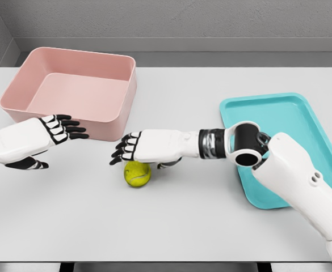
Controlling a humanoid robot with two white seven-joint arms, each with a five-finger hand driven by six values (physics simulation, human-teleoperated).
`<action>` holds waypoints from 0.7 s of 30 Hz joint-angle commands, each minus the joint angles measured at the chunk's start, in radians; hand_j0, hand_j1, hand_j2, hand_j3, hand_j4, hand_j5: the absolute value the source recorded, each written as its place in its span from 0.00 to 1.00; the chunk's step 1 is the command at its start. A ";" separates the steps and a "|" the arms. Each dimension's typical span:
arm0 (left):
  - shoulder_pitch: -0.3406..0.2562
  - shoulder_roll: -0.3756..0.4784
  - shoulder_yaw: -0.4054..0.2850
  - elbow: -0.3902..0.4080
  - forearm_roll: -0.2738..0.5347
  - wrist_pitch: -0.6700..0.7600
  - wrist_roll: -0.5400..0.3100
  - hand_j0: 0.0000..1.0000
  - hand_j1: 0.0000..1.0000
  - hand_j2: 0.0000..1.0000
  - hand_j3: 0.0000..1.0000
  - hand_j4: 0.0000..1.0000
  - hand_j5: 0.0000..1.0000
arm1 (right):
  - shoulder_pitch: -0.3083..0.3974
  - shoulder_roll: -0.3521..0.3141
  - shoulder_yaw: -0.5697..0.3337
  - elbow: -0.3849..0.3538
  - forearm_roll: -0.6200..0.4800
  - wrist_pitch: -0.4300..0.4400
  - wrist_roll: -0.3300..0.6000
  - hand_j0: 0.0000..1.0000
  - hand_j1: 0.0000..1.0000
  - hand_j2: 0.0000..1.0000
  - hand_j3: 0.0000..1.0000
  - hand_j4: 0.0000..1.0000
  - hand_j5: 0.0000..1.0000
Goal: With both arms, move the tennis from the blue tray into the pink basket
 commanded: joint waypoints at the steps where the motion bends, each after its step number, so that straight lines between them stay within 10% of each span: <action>1: 0.000 -0.030 -0.004 0.007 -0.038 0.001 0.000 1.00 1.00 1.00 1.00 1.00 1.00 | 0.002 -0.039 -0.069 -0.063 -0.012 0.003 0.001 1.00 1.00 1.00 1.00 1.00 1.00; 10: -0.015 -0.104 -0.102 0.022 -0.159 0.001 0.000 1.00 1.00 1.00 1.00 1.00 1.00 | 0.299 -0.335 -0.670 -0.200 -0.279 0.003 -0.001 1.00 1.00 1.00 1.00 1.00 1.00; 21: -0.215 -0.134 -0.306 0.022 -0.191 0.001 0.000 1.00 1.00 1.00 1.00 1.00 1.00 | 0.611 -0.243 -0.933 -0.185 -0.349 0.003 0.002 1.00 1.00 1.00 1.00 1.00 1.00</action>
